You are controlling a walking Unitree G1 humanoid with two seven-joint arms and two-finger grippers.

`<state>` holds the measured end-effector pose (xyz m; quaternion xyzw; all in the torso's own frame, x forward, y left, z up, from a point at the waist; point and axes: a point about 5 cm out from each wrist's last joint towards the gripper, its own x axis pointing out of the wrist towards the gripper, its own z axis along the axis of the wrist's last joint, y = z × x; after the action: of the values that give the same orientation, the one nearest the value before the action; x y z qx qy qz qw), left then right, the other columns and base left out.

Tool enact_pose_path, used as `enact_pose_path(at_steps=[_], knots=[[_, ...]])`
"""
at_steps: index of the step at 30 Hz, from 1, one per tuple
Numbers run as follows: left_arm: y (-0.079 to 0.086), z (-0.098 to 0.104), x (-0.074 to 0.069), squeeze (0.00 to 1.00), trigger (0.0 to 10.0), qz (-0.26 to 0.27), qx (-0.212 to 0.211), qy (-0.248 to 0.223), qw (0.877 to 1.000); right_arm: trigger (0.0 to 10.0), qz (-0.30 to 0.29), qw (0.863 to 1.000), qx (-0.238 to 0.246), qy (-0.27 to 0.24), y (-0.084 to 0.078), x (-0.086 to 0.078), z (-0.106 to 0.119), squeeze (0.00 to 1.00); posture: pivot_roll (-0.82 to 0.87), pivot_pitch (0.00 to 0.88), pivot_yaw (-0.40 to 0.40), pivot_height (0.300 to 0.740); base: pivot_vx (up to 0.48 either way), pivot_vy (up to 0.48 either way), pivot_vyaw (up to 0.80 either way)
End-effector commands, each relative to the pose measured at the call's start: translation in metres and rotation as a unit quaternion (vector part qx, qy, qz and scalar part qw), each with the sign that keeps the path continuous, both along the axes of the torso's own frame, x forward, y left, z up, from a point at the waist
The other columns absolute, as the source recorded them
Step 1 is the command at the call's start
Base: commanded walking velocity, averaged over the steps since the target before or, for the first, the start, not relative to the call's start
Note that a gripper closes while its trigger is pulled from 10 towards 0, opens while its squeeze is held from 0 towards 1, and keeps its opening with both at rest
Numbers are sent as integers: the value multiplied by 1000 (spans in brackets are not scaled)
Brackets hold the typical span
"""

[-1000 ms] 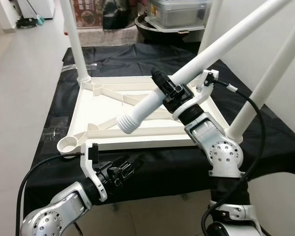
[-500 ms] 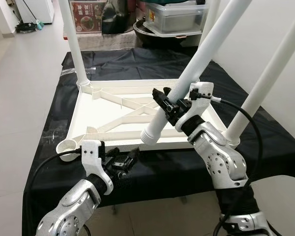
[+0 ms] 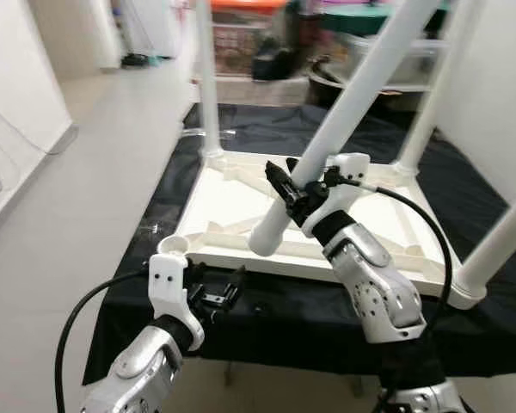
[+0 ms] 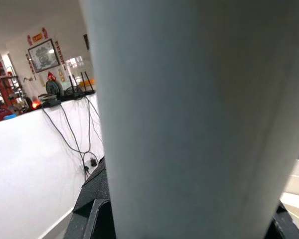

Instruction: Building children table

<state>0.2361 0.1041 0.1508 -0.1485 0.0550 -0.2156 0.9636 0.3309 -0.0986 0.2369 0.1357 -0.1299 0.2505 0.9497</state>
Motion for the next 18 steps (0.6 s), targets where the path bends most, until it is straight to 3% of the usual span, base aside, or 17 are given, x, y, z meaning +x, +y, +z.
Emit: enact_pose_path(at_steps=[1, 9, 18], knots=[[2, 3, 0, 0, 10000, 20, 14, -12, 1000, 10000, -10, 1000, 7, -12, -2, -2, 3, 0, 61, 44, -57, 740, 0, 0, 800], [5, 21, 9, 0, 10000, 54, 39, -54, 996, 10000, -20, 1000, 10, -9, -1, -2, 1, 0, 67, 61, -64, 740, 0, 0, 800], [20, 40, 22, 0, 10000, 116, 53, -86, 988, 10000, -31, 999, 3, -8, -1, -2, -2, 0, 67, 70, -66, 740, 0, 0, 800]])
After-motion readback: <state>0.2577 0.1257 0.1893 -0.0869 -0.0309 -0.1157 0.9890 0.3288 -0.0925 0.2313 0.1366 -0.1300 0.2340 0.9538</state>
